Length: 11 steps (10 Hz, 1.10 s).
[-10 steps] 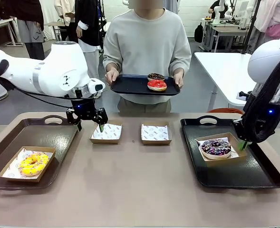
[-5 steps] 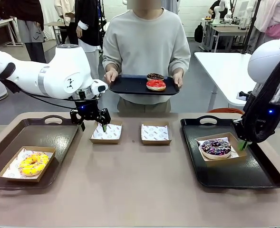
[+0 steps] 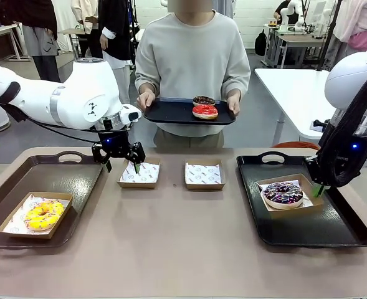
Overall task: Individually package the donuts and arrange them on the tray.
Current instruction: Place the picked Paper togo box on the Handle tray while simultaneously picking up another Paper togo box from the table with the other hand.
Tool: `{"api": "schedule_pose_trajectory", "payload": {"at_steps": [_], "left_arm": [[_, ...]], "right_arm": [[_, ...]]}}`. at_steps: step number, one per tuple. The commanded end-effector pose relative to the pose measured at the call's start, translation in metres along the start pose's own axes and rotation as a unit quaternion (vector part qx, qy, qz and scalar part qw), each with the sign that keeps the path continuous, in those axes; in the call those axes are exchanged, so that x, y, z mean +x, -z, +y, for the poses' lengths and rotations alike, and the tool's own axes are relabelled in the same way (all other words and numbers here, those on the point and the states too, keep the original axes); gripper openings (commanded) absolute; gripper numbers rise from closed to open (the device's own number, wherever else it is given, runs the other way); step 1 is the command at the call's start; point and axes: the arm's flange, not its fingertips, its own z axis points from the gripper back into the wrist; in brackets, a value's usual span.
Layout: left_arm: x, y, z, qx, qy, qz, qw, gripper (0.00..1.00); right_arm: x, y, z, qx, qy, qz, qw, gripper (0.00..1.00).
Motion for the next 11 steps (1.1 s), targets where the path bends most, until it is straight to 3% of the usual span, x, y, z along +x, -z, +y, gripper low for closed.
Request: {"api": "schedule_pose_trajectory", "payload": {"at_steps": [1, 7, 11], "left_arm": [[-0.003, -0.003, 0.0, 0.001, 0.001, 0.001, 1.0, 1.0], [0.006, -0.003, 0.005, 0.023, 0.02, -0.011, 0.999, 1.0], [0.03, -0.001, 0.011, 0.042, 0.014, -0.007, 0.999, 1.0]], "right_arm": [[0.0, -0.002, 0.0, 0.0, 0.0, 0.001, 1.0, 0.01], [-0.004, 0.01, 0.001, -0.015, -0.01, -0.005, 1.0, 0.01], [-0.008, 0.037, 0.001, -0.015, 0.01, -0.051, 0.999, 0.01]]}}
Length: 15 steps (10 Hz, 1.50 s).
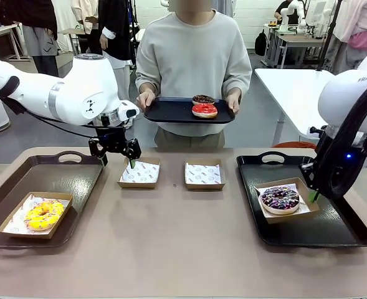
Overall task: Individually package the donuts and arrange them on the tray.
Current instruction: Place the picked Paper togo box on the Handle tray while simultaneously picking up another Paper togo box from the table with the other hand.
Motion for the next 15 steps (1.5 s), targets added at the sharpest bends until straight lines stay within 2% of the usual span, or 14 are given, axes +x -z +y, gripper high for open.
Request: {"api": "schedule_pose_trajectory", "payload": {"at_steps": [1, 6, 15], "left_arm": [[0.018, 0.006, 0.001, 0.013, -0.008, 0.011, 1.0, 1.0], [0.034, 0.024, 0.021, 0.0, -0.042, 0.032, 0.999, 1.0], [0.048, 0.048, 0.022, -0.018, -0.056, 0.061, 0.996, 1.0]], "right_arm": [[-0.005, 0.014, 0.0, 0.0, 0.014, -0.027, 1.0, 0.01], [-0.005, 0.025, 0.003, 0.008, 0.015, -0.029, 0.999, 0.01], [-0.005, 0.034, -0.003, 0.007, 0.018, -0.007, 1.0, 0.01]]}}
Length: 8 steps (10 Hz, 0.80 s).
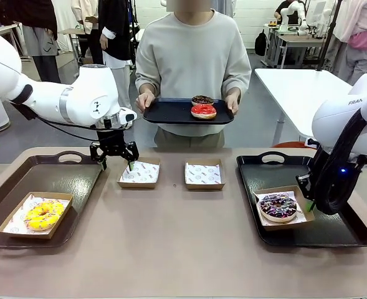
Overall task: Individually package the donuts and arrange them on the tray.
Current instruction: Place the picked Paper togo box on the Handle tray while simultaneously picking up another Paper togo box from the table with the other hand.
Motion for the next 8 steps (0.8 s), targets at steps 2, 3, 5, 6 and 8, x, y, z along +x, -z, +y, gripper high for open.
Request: {"api": "schedule_pose_trajectory", "payload": {"at_steps": [2, 3, 5, 6, 8], "left_arm": [[0.0106, 0.0044, -0.0024, -0.012, -0.01, 0.016, 1.0, 1.0], [0.0117, 0.0054, -0.0027, -0.014, -0.011, 0.017, 1.0, 1.0], [0.0129, 0.0046, -0.0039, -0.02, -0.009, 0.018, 1.0, 0.4], [0.0136, 0.0043, -0.0035, -0.021, -0.009, 0.018, 1.0, 0.22], [0.0144, 0.0038, -0.004, -0.02, -0.007, 0.02, 1.0, 0.0]], "right_arm": [[-0.0029, 0.0051, -0.0001, 0.01, 0.01, 0.004, 1.0, 0.01], [-0.0024, 0.0056, -0.0004, 0.011, 0.01, 0.006, 1.0, 0.01], [-0.0015, 0.0073, -0.0004, 0.013, 0.004, 0.011, 1.0, 0.53], [-0.0012, 0.0083, -0.0011, 0.013, 0.003, 0.013, 1.0, 0.61], [-0.0006, 0.0093, -0.002, 0.016, 0.004, 0.017, 1.0, 1.0]]}}
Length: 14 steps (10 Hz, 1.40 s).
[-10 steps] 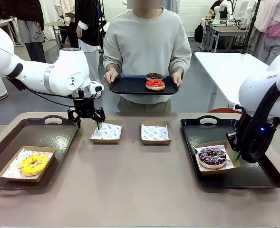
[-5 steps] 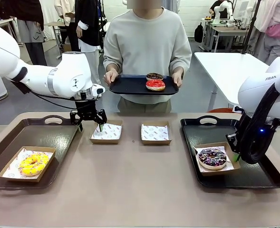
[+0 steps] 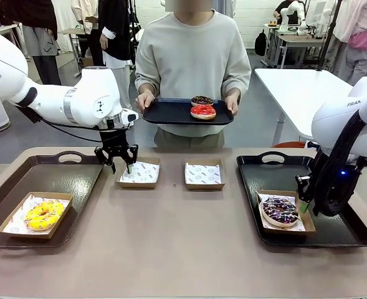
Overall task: Individually package the donuts and arrange them on the tray.
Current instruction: Place the picked Paper togo box on the Handle tray while simultaneously picking up another Paper togo box from the table with the other hand.
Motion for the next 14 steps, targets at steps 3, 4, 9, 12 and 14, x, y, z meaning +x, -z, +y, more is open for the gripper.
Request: {"api": "schedule_pose_trajectory", "payload": {"at_steps": [3, 4, 9, 12, 14], "left_arm": [[0.006, -0.001, -0.002, -0.006, 0.003, 0.015, 1.0, 0.0], [0.006, -0.001, -0.002, -0.006, 0.002, 0.016, 1.0, 0.0], [0.002, -0.011, -0.001, -0.011, 0.002, 0.024, 1.0, 0.0], [-0.019, -0.052, -0.008, -0.023, 0.023, 0.038, 0.999, 0.0], [-0.029, -0.092, -0.019, -0.021, 0.03, 0.013, 0.999, 0.0]], "right_arm": [[0.0, 0.004, -0.002, 0.022, 0.004, 0.009, 1.0, 0.95], [-0.001, 0.002, -0.003, 0.027, 0.005, 0.008, 1.0, 1.0], [-0.011, -0.017, -0.021, 0.064, 0.006, 0.005, 0.998, 1.0], [-0.03, -0.06, -0.071, 0.201, -0.026, 0.052, 0.978, 1.0], [-0.04, -0.083, -0.116, 0.317, -0.034, 0.043, 0.947, 1.0]]}}
